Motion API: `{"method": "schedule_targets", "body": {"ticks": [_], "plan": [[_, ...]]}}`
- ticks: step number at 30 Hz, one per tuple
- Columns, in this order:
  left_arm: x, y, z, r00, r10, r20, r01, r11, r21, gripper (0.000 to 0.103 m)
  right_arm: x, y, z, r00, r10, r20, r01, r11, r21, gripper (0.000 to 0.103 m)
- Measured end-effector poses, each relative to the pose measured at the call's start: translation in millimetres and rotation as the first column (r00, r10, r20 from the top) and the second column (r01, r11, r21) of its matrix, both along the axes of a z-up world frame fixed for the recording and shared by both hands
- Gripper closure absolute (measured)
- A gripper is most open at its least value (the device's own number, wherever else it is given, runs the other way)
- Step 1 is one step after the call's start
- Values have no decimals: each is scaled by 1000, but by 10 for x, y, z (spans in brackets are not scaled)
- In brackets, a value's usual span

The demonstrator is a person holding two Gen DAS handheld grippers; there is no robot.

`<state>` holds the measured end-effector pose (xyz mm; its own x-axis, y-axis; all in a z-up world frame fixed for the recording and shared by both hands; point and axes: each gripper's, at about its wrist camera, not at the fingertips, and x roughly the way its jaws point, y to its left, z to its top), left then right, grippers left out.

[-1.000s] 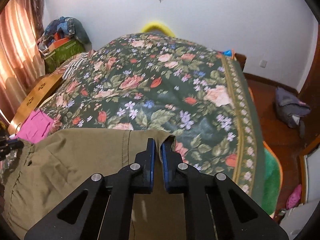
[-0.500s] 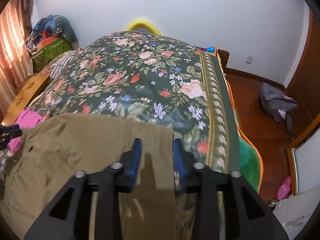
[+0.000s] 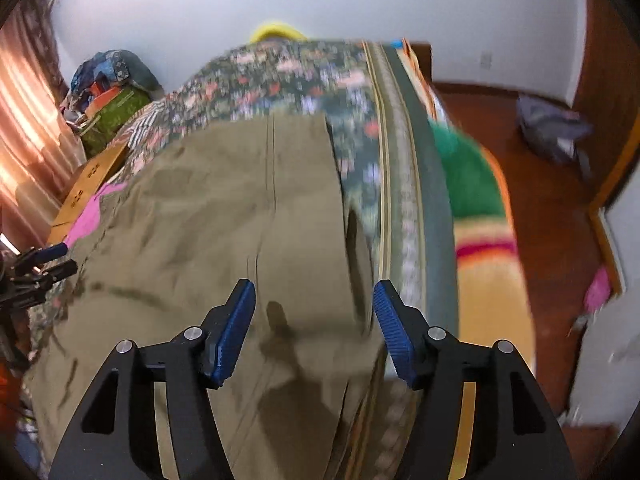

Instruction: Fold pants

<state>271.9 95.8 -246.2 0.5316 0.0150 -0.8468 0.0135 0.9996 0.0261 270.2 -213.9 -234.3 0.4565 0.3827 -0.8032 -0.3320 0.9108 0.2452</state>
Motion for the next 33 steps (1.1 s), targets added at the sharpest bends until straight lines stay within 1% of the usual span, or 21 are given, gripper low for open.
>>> {"method": "schedule_targets", "body": {"ticks": [2, 4, 6, 7, 9, 12, 14, 16, 18, 21, 24, 26, 28, 29, 32, 33], "plan": [[-69, -38, -93, 1000, 5, -19, -5, 1000, 19, 30, -114, 5, -107, 1000, -6, -31, 6, 1000, 1, 45], [-108, -27, -154, 999, 20, -25, -19, 1000, 24, 26, -206, 37, -246, 998, 3, -55, -6, 999, -38, 45], [-145, 10, -169, 999, 39, -10, -39, 999, 13, 23, -230, 80, -371, 997, 8, -74, -16, 994, -107, 45], [-160, 39, -186, 999, 50, -9, -50, 999, 4, 21, -240, 85, -442, 996, 18, -86, -28, 992, -124, 46], [-183, 111, -227, 998, 60, -14, -61, 998, -29, 19, -253, 38, -482, 996, 14, -83, -23, 993, -114, 47], [-164, 193, -218, 997, 70, -41, -73, 995, -70, 20, -231, -39, -473, 996, 0, -93, -13, 990, -144, 49], [-146, 213, -147, 997, 67, -41, -70, 994, -79, 20, -246, -80, -423, 996, 4, -87, -17, 988, -151, 49], [-115, 250, -37, 997, 72, -16, -73, 995, -69, 20, -237, -156, -314, 998, 5, -65, -15, 989, -150, 49], [-64, 313, 69, 996, 86, 17, -85, 995, -55, 20, -233, -265, -172, 1000, -6, -18, 4, 992, -126, 49], [114, 435, 177, 993, 108, 44, -106, 993, -56, 20, -53, -295, 91, 998, -23, 52, 27, 996, -80, 49], [345, 541, 202, 990, 124, 59, -122, 992, -44, 20, 148, -162, 244, 996, -20, 92, 25, 998, -54, 48], [534, 626, 156, 989, 135, 54, -133, 990, -35, 20, 300, -21, 282, 993, 2, 119, 2, 999, -40, 45], [706, 696, 89, 989, 138, 42, -137, 990, -35, 20, 511, 112, 293, 989, 26, 149, -18, 998, -58, 45], [778, 723, 55, 990, 136, 35, -135, 990, -34, 20, 545, 200, 296, 987, 33, 157, -22, 997, -70, 45], [951, 791, -67, 992, 123, 13, -123, 992, -28, 21, 863, 330, 250, 986, 58, 157, -45, 995, -86, 45], [1001, 810, -115, 993, 118, 3, -118, 993, -28, 24, 1006, 388, 212, 986, 64, 156, -50, 995, -91, 45]]}}
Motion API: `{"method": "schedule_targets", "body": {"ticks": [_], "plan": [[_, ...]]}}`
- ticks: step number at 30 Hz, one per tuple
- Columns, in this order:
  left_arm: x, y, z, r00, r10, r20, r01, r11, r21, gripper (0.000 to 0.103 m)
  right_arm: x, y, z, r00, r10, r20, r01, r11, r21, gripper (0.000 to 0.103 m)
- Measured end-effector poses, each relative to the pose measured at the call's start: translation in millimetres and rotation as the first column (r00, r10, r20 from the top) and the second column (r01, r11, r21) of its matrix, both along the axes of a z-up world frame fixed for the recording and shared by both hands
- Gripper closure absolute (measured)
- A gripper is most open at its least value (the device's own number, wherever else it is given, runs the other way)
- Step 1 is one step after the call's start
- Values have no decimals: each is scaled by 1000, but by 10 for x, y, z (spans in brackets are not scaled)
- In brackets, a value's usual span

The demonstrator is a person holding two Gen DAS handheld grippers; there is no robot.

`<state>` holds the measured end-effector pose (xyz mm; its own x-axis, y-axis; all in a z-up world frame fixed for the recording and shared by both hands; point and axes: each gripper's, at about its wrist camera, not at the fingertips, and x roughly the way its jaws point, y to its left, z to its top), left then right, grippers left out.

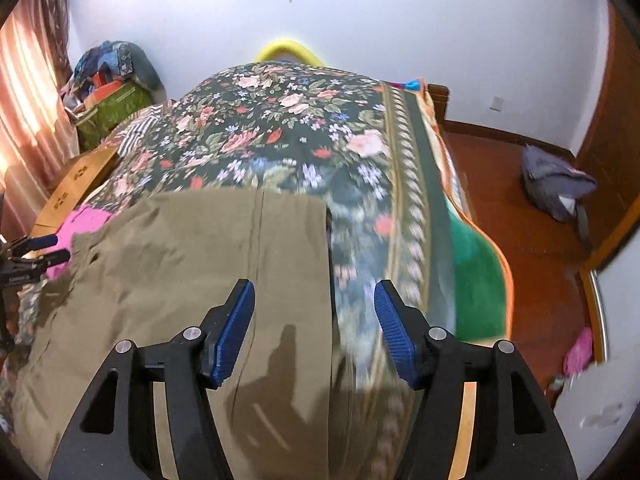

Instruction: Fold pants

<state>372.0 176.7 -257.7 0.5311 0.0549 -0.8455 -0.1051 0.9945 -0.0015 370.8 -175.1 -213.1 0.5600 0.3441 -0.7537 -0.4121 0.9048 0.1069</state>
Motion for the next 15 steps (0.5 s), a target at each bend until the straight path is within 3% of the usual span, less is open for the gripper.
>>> {"method": "schedule_targets", "body": {"ticks": [3, 8, 14, 15], "plan": [[121, 56, -137, 999, -17, -30, 16, 1000, -27, 27, 254, 87, -77, 1000, 19, -21, -19, 1000, 13, 45], [191, 67, -206, 998, -54, -12, 53, 998, -46, 27, 551, 216, -208, 996, 57, -65, -56, 998, 21, 45], [270, 73, -245, 997, -75, -15, 73, 993, -88, 28, 666, 342, -349, 989, 87, -119, -86, 996, 11, 44], [270, 65, -245, 997, -79, -13, 78, 993, -92, 33, 659, 377, -382, 988, 88, -126, -88, 996, 5, 44]]}}
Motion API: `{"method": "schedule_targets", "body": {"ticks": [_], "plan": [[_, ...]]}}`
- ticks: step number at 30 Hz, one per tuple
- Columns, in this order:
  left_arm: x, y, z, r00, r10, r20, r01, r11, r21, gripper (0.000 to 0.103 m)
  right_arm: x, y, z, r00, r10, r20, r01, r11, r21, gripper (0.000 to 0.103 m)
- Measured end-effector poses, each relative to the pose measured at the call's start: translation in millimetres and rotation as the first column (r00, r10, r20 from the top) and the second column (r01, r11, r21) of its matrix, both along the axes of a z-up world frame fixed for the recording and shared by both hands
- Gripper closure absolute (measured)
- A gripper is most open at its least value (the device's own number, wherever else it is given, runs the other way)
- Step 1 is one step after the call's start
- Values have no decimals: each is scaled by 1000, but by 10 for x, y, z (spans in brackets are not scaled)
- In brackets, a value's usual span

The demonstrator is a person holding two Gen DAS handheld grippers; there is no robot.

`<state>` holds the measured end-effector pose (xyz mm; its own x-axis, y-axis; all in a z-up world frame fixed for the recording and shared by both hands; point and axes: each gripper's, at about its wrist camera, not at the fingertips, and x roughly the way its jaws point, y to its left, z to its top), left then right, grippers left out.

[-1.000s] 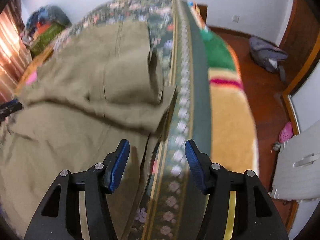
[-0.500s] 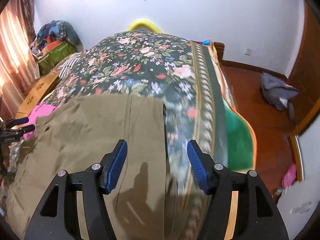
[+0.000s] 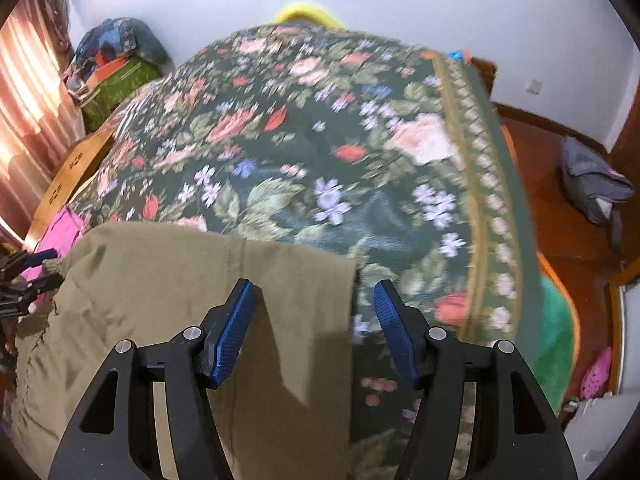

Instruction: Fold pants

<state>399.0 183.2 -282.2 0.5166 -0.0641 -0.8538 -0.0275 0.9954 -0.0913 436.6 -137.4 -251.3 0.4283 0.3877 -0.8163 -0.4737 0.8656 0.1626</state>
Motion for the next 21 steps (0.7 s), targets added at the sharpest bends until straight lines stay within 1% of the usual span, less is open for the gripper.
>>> {"method": "schedule_targets", "body": {"ticks": [1, 3, 4, 5, 6, 7, 8, 9, 11, 12, 14, 16, 21], "plan": [[3, -9, -1, 1000, -6, 0, 6, 1000, -12, 39, 12, 11, -6, 1000, -3, 2, 3, 1000, -6, 44], [6, -27, -4, 1000, -13, -7, 13, 999, -36, 47, 5, 20, -2, 1000, 5, 5, -5, 1000, 4, 54], [0, -43, 6, 1000, -8, -5, 8, 1000, -29, 48, 6, 26, 6, 1000, 18, 2, -19, 1000, 21, 66], [-8, -64, 18, 1000, -10, -1, 10, 1000, -21, 49, -6, 30, 19, 1000, 15, 7, -15, 1000, 16, 74], [-19, -82, 27, 1000, -13, 2, 13, 1000, -9, 50, -4, 43, 26, 1000, 9, 17, -10, 1000, 4, 79], [-30, -104, 45, 1000, -15, 5, 15, 1000, 6, 53, -14, 56, 43, 1000, 10, 29, -10, 1000, -5, 92], [-42, -118, 67, 1000, -19, 6, 19, 1000, 13, 55, -16, 62, 54, 999, 11, 36, -11, 1000, -5, 93], [-55, -129, 93, 1000, -17, 9, 16, 999, 30, 64, -44, 54, 76, 999, 9, 47, -9, 1000, 0, 93], [-71, -123, 144, 1000, -18, 12, 18, 999, 37, 68, -78, 54, 110, 997, -3, 72, 3, 1000, 6, 94], [-85, -114, 178, 1000, -12, 17, 12, 999, 40, 80, -104, 39, 138, 996, -11, 88, 10, 1000, 14, 94], [-100, -86, 253, 1000, -3, 19, 2, 999, 34, 83, -145, 9, 208, 994, -24, 107, 20, 999, 35, 94], [-132, -65, 354, 999, 5, 38, -5, 1000, 16, 90, -187, -19, 300, 992, -34, 124, 27, 998, 55, 94], [-266, -142, 684, 994, 1, 105, -1, 1000, 4, 93, -393, -106, 675, 982, -37, 186, 16, 993, 113, 94]]}}
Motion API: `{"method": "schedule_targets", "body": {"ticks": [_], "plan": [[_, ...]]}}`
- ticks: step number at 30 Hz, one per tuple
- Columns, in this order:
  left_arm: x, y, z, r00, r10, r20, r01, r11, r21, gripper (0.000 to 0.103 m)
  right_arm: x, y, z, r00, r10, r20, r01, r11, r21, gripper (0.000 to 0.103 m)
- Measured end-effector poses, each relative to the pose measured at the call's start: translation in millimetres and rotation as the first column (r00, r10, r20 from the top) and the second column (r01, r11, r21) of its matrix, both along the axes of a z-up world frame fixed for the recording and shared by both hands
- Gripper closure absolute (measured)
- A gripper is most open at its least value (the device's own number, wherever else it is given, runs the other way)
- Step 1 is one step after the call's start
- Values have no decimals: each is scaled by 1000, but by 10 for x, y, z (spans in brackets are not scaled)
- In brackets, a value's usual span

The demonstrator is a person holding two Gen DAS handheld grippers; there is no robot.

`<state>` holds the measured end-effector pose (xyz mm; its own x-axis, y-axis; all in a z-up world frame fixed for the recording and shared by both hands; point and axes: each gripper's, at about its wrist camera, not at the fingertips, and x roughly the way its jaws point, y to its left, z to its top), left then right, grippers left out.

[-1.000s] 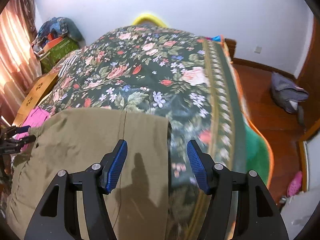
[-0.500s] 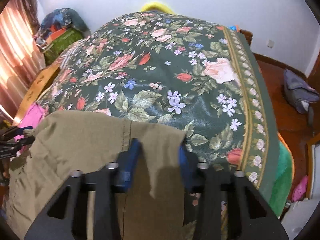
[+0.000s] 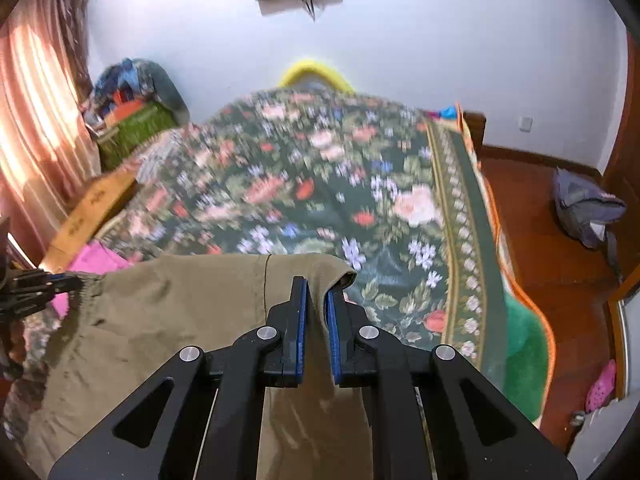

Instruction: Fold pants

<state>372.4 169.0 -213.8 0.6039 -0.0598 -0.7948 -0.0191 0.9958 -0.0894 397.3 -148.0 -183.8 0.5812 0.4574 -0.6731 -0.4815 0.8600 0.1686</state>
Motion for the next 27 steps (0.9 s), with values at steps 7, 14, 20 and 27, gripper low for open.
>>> {"method": "schedule_targets", "body": {"ticks": [7, 14, 20, 27], "plan": [[-352, -198, 538, 994, -39, 98, 38, 999, 13, 94, -412, -161, 513, 997, 2, 81, -6, 999, 51, 95], [-873, -372, 949, 984, -82, 157, 79, 997, 24, 94, -965, -360, 816, 993, 5, 118, -16, 996, 89, 97], [-1377, -542, 1112, 977, -111, 180, 106, 994, 36, 94, -1482, -452, 937, 991, 17, 136, -33, 993, 115, 97], [-1891, -670, 1124, 976, -130, 175, 126, 991, 36, 95, -1991, -572, 931, 990, 15, 137, -37, 987, 158, 97]]}}
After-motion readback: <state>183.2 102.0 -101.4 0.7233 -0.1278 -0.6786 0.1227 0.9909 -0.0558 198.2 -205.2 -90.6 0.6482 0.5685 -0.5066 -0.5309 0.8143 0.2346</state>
